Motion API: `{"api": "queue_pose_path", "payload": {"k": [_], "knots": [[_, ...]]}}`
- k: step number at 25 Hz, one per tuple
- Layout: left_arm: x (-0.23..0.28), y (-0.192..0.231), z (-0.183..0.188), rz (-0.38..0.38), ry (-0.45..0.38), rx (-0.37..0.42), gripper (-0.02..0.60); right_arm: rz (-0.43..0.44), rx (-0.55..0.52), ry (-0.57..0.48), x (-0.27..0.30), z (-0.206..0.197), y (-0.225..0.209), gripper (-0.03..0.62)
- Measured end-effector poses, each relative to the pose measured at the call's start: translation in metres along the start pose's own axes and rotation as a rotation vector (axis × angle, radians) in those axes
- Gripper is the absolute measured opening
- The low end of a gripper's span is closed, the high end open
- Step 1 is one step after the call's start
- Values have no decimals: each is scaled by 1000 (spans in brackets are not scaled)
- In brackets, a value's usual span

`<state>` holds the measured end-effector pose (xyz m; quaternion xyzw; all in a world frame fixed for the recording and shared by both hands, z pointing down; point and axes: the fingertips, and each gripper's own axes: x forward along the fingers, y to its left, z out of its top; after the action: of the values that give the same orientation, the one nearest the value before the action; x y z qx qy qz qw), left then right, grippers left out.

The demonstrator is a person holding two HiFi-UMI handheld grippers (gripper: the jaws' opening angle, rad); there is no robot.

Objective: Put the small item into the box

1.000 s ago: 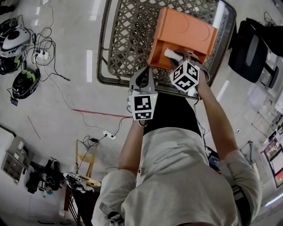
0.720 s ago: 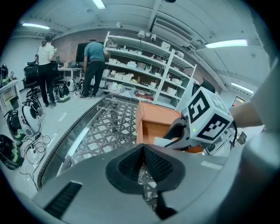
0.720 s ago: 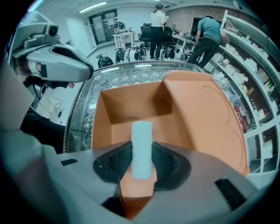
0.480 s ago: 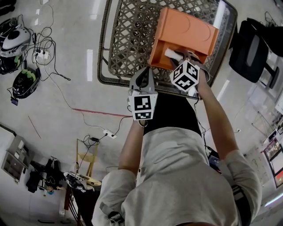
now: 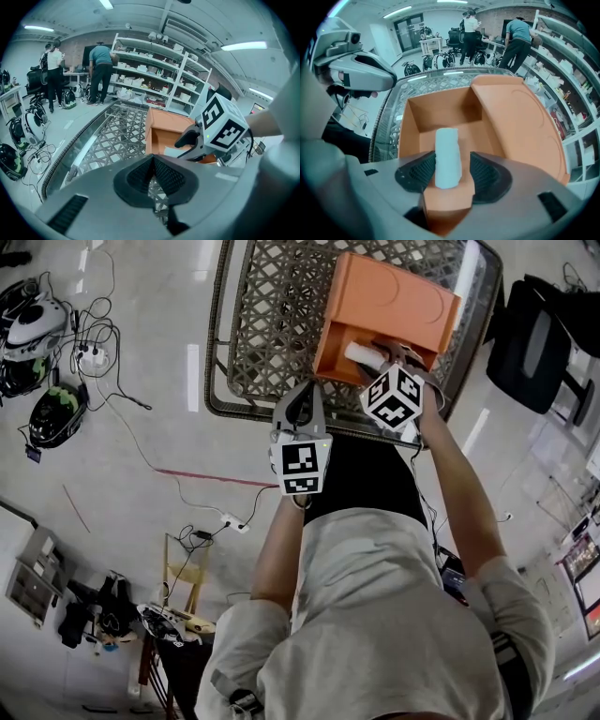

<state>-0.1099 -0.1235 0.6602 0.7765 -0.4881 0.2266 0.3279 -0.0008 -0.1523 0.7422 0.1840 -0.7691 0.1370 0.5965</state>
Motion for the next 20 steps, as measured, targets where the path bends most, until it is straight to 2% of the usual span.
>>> {"api": "queue_pose_path", "payload": {"k": [7,16,20], "knots": [[-10,-13,13,2,-24,8,6,-28,37,-111,-32,7,-2,241],[-22,-45,48,-13,-90,37,6,-83,170,-317,-100,13,-8,241],[-28,-66,66,-27,-121,60,6,-135,266,-441,-138,13,-8,174]]}}
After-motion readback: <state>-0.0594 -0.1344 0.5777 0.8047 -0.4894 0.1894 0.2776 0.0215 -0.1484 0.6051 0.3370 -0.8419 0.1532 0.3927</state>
